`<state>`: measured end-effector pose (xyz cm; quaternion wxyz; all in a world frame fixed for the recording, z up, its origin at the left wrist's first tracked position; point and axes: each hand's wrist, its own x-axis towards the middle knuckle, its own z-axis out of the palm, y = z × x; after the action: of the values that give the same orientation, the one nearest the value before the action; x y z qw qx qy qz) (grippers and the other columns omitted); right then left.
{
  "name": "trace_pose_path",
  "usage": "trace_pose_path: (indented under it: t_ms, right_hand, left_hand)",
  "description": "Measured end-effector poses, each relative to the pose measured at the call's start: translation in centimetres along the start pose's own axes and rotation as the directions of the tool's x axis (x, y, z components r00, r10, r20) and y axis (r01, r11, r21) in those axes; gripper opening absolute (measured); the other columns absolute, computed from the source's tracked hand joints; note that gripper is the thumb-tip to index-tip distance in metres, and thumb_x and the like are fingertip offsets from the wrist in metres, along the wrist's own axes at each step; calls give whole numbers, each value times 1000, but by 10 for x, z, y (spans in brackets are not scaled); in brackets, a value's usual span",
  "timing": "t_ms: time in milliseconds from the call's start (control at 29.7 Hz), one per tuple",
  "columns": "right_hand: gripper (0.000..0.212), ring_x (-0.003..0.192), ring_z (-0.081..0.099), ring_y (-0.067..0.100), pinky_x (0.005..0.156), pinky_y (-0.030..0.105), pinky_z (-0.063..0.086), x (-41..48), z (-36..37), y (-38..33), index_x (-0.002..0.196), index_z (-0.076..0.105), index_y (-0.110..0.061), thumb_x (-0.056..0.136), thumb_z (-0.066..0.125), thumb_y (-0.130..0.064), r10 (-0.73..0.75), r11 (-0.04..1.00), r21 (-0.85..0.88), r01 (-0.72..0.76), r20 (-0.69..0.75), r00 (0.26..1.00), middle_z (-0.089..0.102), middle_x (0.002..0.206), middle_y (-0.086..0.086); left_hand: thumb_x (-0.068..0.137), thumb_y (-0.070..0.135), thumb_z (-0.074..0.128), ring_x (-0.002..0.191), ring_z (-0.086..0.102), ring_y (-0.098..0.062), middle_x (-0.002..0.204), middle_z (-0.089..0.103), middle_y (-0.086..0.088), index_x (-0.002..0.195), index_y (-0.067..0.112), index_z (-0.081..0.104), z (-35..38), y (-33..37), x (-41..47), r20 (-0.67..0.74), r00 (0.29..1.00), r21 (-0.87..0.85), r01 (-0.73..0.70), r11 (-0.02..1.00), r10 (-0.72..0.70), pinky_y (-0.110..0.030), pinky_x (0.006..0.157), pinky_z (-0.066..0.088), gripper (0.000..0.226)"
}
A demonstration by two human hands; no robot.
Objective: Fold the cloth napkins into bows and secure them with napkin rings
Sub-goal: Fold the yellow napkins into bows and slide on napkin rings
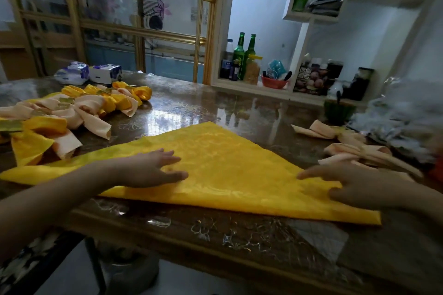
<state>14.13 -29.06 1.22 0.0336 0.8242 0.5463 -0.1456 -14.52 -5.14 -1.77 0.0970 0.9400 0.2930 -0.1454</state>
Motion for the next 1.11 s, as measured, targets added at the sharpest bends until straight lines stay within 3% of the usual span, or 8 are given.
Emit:
trace_pose_path:
  t_ms: [67,169,303,741,843,910,1011,1112]
  right_hand:
    - [44,127,33,1,102,21,29,9,8,-39,138,37,-40,98,45,-23,-88,986,134,95,-58,994,34,140,-19]
    - [52,140,25,10,109,22,21,35,30,-78,147,25,-29,98,36,-44,-179,971,151,185,-54,982,26,154,-6]
    - [62,145,1,8,117,27,3,66,44,-88,151,9,-29,96,27,-53,-229,968,102,230,-18,973,4,159,-7]
    - [71,143,-14,4,116,43,-13,127,48,-75,150,-1,-33,88,16,-65,-209,977,21,212,-94,973,-11,157,-15]
    - [71,143,-14,5,116,44,-13,125,49,-76,150,0,-33,90,17,-65,-202,979,20,204,-91,975,-10,157,-14]
    - [67,144,-13,7,116,44,-12,125,48,-80,151,2,-30,93,20,-61,-193,980,22,196,-100,976,-8,158,-11]
    - [59,146,-5,12,118,38,-6,118,47,-96,151,9,-21,100,23,-47,-207,977,15,214,-205,957,0,159,-2]
    - [52,146,2,15,117,31,0,104,55,-116,150,15,-14,103,25,-32,-258,956,80,284,-234,937,7,159,3]
  left_hand:
    - [86,71,22,145,-11,-18,158,-8,3,150,31,5,13,14,14,-72,995,5,64,998,-63,-49,116,-7,77]
    - [91,63,18,143,-17,-19,156,-18,2,149,32,-7,34,11,30,-62,990,-51,120,991,-124,-51,113,-13,70]
    - [92,63,17,143,-17,-19,156,-19,3,149,33,-7,29,6,35,-99,987,-88,121,989,-129,-50,113,-12,69]
    - [90,65,13,144,-15,-16,156,-17,4,149,32,-7,22,-9,72,-183,962,-93,191,977,-205,-49,115,-9,70]
    - [91,64,13,144,-15,-16,157,-16,2,149,31,-7,20,-9,70,-182,957,-89,213,973,-226,-49,115,-10,70]
    - [94,59,17,143,-16,-15,157,-14,2,149,29,-5,19,-2,65,-295,932,-79,198,977,-213,-47,115,-11,67]
    - [99,48,19,143,-13,-6,157,-6,8,149,31,4,19,32,58,-452,890,-137,-12,991,-51,-38,116,-10,55]
    - [89,58,-3,137,-21,-2,156,-11,9,150,27,-1,32,61,57,-340,938,-43,-82,996,62,-39,114,-14,68]
